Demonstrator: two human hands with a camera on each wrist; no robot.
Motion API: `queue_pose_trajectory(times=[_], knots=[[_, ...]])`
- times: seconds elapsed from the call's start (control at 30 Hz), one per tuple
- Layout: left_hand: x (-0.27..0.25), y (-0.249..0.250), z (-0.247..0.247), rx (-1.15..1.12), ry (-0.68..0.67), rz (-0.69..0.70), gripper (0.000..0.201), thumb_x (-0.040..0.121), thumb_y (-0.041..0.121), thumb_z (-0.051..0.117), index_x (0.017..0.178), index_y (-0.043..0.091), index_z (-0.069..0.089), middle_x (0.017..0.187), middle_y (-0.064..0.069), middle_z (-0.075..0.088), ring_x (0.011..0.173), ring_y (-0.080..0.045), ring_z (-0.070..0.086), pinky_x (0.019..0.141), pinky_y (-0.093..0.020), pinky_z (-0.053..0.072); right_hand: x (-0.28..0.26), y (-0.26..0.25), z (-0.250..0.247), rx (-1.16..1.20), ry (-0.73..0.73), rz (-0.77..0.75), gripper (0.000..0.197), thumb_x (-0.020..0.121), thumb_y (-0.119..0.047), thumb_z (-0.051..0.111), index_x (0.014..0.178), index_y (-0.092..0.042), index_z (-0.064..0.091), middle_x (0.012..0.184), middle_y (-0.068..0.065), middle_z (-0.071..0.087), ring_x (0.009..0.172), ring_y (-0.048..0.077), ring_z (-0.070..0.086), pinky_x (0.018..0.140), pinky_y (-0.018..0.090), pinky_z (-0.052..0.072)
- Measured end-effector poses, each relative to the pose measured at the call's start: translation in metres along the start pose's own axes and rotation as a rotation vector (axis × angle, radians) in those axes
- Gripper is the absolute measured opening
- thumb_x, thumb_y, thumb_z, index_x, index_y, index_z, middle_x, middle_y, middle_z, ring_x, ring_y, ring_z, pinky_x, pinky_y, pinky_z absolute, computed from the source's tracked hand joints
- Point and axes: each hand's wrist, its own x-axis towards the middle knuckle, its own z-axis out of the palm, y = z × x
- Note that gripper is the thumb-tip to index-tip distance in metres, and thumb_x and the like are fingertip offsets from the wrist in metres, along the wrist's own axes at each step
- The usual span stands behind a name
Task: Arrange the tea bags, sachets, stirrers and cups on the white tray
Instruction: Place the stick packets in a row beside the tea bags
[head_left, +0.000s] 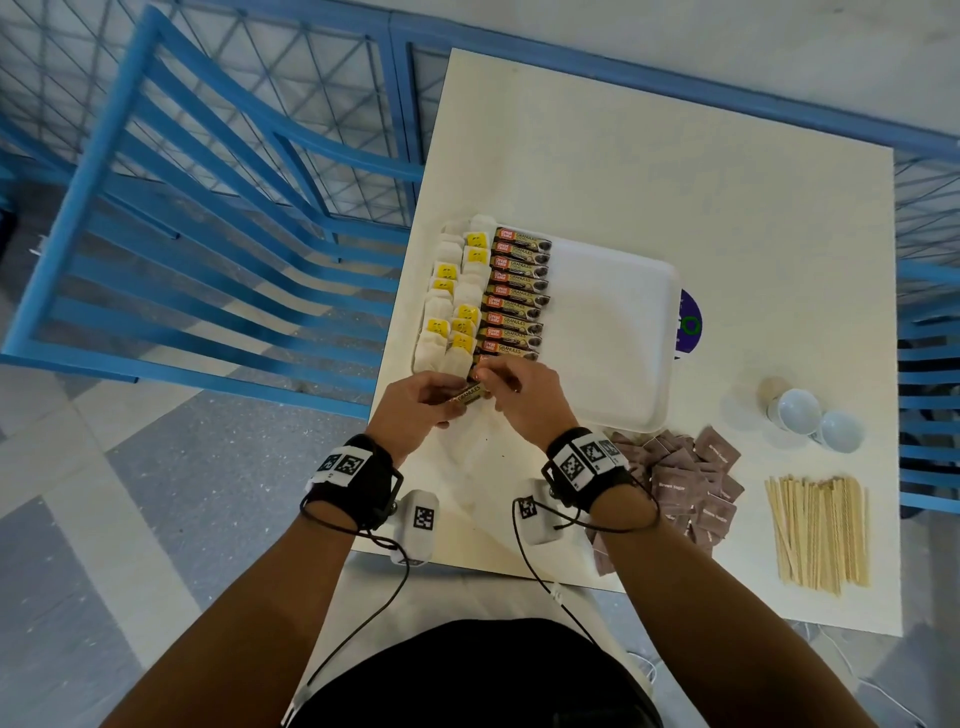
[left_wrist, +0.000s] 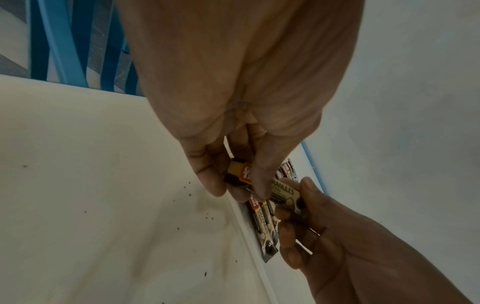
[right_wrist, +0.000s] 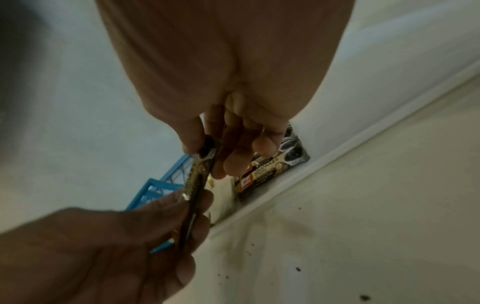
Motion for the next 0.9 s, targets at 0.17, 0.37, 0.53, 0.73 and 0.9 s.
queue_pose_trajectory(times=[0.17,0.37,0.53,0.73,0.9], knots=[[0.001,0.001,0.001,-0.057,0.034,-0.005,0.028,0.085,-0.004,0.076,0.109,0.009,0.071,0.102,-0.013,0.074,0.087,-0.019,0.069,0.077,-0.029,0.058,0.001,0.000,-0.008,0.138,-0.003,0.053,0.012,0.094,-0.022,0.069,0.101,-0.015,0.077,0.075,-0.005,0.074,0.064,0.003,0.068,0.066,0.018,0.054],[0.000,-0.003,-0.002,-0.091,0.023,-0.015,0.020,0.100,0.001,0.058,0.116,0.000,0.069,0.096,-0.014,0.073,0.081,-0.022,0.069,0.075,-0.028,0.060,-0.003,0.002,-0.014,0.157,0.080,0.087,0.017,0.094,-0.030,0.069,0.099,-0.016,0.077,0.074,-0.002,0.074,0.064,0.007,0.067,0.069,0.024,0.054],[0.000,-0.005,0.004,-0.016,0.000,-0.016,0.014,0.101,0.002,0.057,0.106,0.003,0.071,0.085,-0.012,0.072,0.068,-0.019,0.063,0.065,-0.026,0.057,-0.009,0.020,-0.008,-0.301,0.015,-0.194,0.026,0.084,-0.034,0.077,0.108,-0.028,0.071,0.107,-0.010,0.063,0.101,0.013,0.052,0.093,0.027,0.041],[-0.002,-0.011,0.008,-0.012,0.062,-0.043,0.014,0.101,0.011,0.060,0.106,0.003,0.071,0.081,-0.010,0.072,0.064,-0.020,0.063,0.062,-0.031,0.057,-0.012,0.034,-0.008,-0.437,0.024,-0.171,0.029,0.085,-0.032,0.076,0.112,-0.024,0.070,0.109,-0.007,0.064,0.103,0.018,0.051,0.095,0.041,0.043],[-0.003,-0.016,-0.001,0.013,0.117,-0.093,0.015,0.101,0.017,0.062,0.102,0.005,0.071,0.076,-0.008,0.071,0.063,-0.020,0.061,0.057,-0.031,0.049,-0.013,0.038,-0.007,-0.547,0.058,-0.111,0.032,0.085,-0.034,0.075,0.113,-0.022,0.070,0.113,-0.003,0.062,0.109,0.021,0.049,0.097,0.041,0.041]])
